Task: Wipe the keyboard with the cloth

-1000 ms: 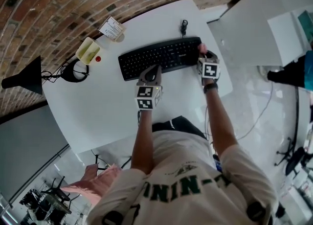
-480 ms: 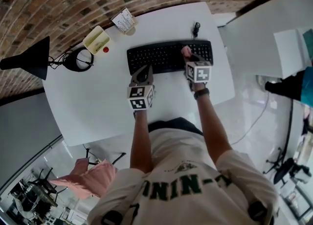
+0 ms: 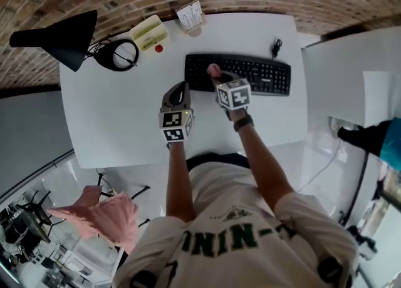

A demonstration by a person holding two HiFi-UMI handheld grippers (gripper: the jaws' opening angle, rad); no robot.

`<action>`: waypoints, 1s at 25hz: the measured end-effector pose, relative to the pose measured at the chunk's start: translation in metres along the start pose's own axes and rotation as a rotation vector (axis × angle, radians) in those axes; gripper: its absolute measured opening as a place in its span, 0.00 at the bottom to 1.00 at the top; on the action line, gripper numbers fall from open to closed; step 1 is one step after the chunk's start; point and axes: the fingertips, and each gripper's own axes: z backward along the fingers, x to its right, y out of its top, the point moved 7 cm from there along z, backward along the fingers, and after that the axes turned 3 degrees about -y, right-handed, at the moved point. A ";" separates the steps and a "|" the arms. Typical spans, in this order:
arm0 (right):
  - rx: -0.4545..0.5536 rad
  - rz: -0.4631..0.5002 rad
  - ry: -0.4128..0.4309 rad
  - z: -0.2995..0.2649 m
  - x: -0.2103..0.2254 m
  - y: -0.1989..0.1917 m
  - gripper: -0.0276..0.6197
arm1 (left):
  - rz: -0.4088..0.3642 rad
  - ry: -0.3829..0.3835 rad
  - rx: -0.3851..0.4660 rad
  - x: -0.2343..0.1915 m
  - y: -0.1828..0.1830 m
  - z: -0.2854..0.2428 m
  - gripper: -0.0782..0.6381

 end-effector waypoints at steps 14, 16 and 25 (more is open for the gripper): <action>-0.093 0.224 0.102 -0.049 -0.088 0.019 0.09 | 0.071 0.086 0.016 -0.046 -0.009 0.027 0.11; -0.098 0.247 0.100 -0.049 -0.089 0.019 0.09 | 0.076 0.088 0.020 -0.049 -0.008 0.027 0.11; -0.099 0.262 0.088 -0.043 -0.082 0.013 0.09 | 0.068 0.064 0.009 -0.040 -0.008 0.022 0.11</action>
